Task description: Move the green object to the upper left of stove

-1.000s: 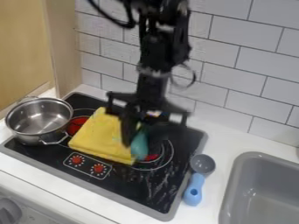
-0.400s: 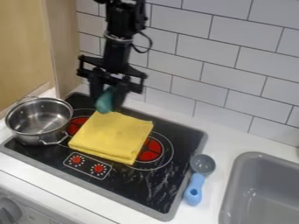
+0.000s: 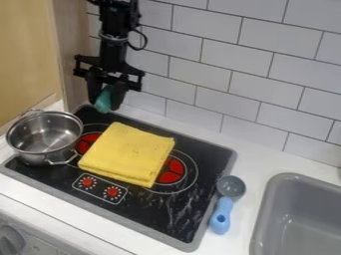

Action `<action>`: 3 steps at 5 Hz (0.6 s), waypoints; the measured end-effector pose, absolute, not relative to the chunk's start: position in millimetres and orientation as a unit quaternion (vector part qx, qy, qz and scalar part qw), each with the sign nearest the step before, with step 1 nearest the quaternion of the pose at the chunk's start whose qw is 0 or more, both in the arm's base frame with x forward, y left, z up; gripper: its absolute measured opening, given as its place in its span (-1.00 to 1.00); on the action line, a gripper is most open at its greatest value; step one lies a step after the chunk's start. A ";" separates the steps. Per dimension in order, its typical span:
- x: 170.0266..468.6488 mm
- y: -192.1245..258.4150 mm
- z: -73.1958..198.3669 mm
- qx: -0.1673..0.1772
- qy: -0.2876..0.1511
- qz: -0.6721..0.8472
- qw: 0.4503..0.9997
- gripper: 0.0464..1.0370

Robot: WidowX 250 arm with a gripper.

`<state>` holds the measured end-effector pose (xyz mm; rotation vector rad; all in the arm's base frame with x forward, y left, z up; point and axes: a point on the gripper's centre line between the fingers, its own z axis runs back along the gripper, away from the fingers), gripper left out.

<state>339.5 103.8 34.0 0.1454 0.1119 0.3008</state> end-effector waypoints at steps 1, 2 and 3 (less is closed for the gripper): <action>346.7 113.9 24.7 0.082 0.058 0.156 0.983 -0.24; 349.6 110.8 7.8 0.065 0.058 0.159 0.983 -0.24; 353.3 112.3 6.1 0.073 0.047 0.164 0.983 -0.24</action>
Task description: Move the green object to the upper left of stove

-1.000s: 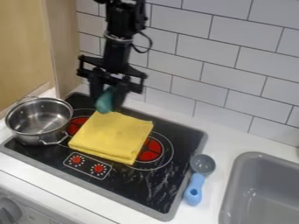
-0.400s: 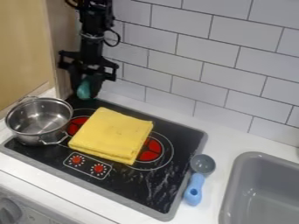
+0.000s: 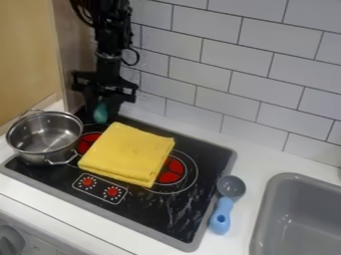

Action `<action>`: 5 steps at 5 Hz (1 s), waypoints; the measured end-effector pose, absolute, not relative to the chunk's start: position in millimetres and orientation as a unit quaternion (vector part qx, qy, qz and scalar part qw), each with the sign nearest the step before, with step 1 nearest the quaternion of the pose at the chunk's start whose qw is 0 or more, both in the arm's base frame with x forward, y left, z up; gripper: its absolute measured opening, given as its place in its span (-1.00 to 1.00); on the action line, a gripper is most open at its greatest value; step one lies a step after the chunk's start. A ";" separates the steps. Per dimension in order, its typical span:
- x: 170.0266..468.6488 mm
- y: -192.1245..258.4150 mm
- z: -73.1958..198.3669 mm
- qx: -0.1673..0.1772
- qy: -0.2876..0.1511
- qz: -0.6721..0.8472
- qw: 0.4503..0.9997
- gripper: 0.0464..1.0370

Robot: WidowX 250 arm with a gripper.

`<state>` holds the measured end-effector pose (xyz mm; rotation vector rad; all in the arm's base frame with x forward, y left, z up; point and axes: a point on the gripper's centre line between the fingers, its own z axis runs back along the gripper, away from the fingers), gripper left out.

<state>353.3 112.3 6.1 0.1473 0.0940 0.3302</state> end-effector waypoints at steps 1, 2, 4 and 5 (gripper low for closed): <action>356.7 111.1 2.4 0.068 0.039 0.168 0.983 -0.24; 358.6 107.9 1.4 0.055 0.034 0.166 0.984 -0.06; 358.9 108.9 2.3 0.054 0.033 0.154 0.986 0.93; 358.9 108.2 2.6 0.055 0.033 0.150 0.987 0.93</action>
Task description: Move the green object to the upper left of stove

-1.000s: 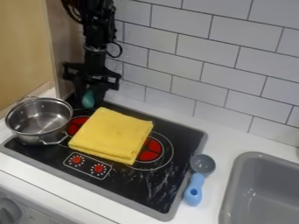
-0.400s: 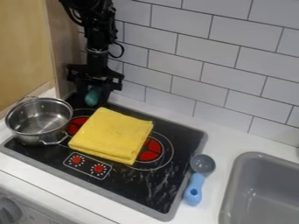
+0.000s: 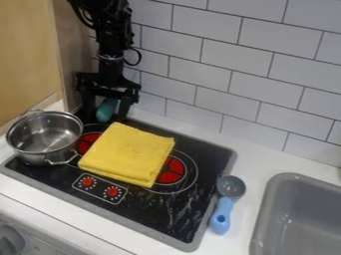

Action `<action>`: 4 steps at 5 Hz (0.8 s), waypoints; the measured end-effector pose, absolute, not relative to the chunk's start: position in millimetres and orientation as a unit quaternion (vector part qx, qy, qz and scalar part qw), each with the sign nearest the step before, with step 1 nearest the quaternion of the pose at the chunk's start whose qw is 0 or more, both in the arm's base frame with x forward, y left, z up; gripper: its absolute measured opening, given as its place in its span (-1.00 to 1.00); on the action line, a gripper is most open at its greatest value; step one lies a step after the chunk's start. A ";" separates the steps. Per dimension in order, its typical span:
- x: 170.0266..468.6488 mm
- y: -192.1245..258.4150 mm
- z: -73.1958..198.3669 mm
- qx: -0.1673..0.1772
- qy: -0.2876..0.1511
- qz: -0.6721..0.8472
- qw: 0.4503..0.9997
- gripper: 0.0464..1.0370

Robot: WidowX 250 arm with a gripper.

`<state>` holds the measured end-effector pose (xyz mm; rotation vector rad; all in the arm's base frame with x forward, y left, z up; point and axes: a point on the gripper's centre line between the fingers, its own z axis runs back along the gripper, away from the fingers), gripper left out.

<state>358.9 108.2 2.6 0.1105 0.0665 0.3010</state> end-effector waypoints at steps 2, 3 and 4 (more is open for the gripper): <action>359.0 108.0 35.2 0.056 0.013 0.153 0.987 0.93; 359.7 104.6 50.7 0.046 0.001 0.156 0.987 0.93; 359.7 99.5 71.7 0.053 -0.015 0.158 0.986 0.93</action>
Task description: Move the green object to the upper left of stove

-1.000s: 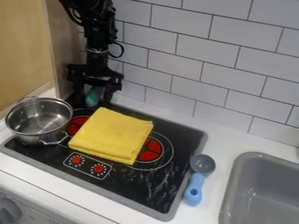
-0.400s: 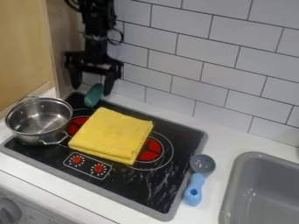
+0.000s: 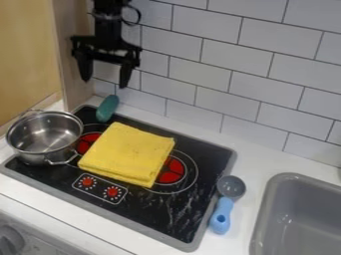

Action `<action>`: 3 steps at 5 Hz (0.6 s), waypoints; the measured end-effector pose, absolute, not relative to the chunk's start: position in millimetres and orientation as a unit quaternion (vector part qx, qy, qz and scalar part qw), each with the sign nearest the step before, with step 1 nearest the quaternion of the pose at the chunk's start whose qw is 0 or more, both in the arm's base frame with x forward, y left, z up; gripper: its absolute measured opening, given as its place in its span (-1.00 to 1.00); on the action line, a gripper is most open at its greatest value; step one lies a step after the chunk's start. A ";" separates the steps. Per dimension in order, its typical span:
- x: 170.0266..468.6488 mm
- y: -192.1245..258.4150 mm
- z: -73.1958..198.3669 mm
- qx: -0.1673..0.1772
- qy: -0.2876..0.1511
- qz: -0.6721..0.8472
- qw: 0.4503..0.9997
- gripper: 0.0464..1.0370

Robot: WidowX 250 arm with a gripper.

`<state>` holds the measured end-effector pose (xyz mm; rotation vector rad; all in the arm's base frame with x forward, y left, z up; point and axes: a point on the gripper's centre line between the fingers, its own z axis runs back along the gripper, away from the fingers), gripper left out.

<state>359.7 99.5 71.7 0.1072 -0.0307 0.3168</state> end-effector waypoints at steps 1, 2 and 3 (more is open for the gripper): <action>344.5 72.2 76.2 0.047 0.003 0.138 0.989 0.93; 335.5 16.4 79.9 0.039 0.004 0.082 0.996 0.93; 333.9 -25.4 82.0 0.027 -0.011 0.055 0.998 0.93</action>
